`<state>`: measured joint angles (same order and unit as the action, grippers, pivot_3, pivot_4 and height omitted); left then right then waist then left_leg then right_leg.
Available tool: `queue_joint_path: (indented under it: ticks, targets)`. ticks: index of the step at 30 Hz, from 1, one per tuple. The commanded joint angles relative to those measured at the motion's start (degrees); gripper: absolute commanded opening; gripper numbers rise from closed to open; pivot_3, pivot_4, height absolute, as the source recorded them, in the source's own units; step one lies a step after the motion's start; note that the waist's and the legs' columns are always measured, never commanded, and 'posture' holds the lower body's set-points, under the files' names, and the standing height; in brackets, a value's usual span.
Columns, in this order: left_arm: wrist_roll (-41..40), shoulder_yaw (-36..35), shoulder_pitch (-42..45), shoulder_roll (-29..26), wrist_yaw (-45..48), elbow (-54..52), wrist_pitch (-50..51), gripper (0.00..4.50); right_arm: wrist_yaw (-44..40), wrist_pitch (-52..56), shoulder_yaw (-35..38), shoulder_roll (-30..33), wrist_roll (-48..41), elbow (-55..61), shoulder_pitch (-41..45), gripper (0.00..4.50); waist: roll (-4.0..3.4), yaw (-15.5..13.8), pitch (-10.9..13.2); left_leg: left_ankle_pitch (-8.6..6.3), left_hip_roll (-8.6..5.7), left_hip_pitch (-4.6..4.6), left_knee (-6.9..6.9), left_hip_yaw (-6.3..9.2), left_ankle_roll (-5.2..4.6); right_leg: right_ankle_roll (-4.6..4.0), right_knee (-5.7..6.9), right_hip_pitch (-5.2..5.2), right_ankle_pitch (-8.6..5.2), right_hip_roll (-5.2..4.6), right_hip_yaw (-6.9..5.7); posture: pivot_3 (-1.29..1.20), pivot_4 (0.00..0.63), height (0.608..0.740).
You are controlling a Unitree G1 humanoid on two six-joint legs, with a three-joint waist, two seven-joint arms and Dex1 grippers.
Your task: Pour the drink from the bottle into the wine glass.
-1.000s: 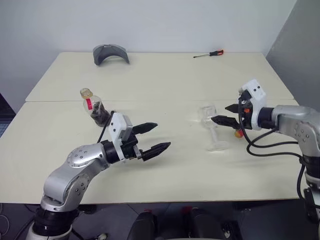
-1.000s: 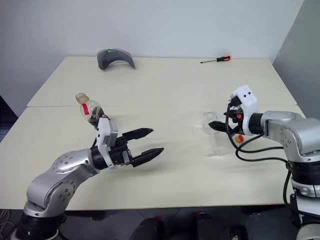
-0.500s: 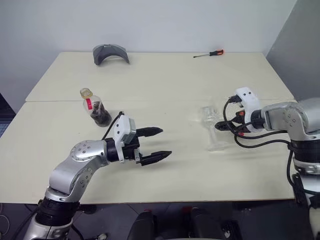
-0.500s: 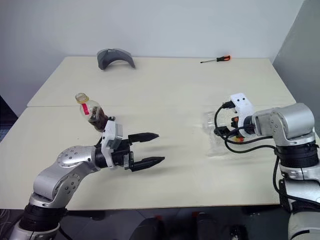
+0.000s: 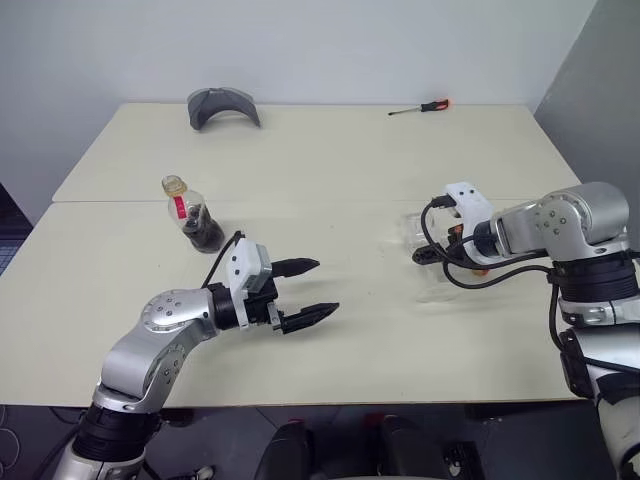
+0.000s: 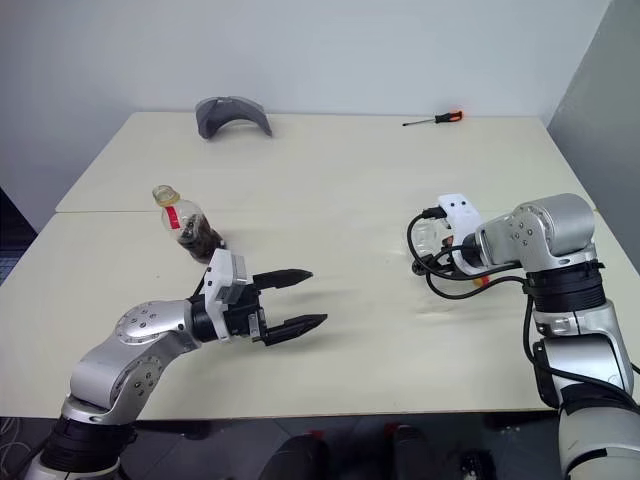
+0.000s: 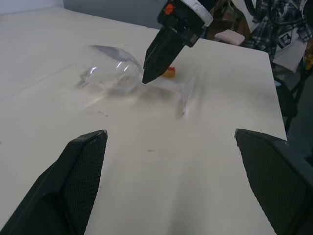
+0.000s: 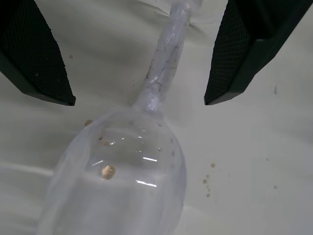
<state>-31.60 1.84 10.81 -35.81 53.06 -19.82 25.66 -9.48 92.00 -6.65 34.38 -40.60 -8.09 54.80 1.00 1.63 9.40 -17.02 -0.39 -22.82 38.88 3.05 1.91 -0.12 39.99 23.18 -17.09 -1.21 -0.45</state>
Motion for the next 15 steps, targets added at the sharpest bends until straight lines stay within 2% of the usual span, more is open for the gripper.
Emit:
queue_joint_path:
  ticks: [1, 15]
  targets:
    - [0.04, -1.6, -0.28, -0.47, -0.07, -1.94, -1.22, 4.49, 3.15, 0.5, -0.78, -0.37, -3.66, -0.39, 1.75, 4.5, 0.0, 0.01, 0.0, 0.0, 0.0, 0.0, 0.0, 0.0, 0.0, 0.0, 0.01, 0.0, 0.0, 0.0, 0.0, 0.0, 0.15, 0.74]
    - [0.88, -1.71, 0.21, -0.93, -0.11, -2.26, -1.15, 4.49, 18.16, 0.5, -4.03, -0.6, -15.37, -5.08, 2.85, 4.5, 0.0, 0.02, 0.0, 0.0, 0.01, -0.01, -0.01, 0.0, -0.01, 0.0, 0.0, 0.01, 0.0, 0.01, -0.01, 0.0, 0.15, 0.74]
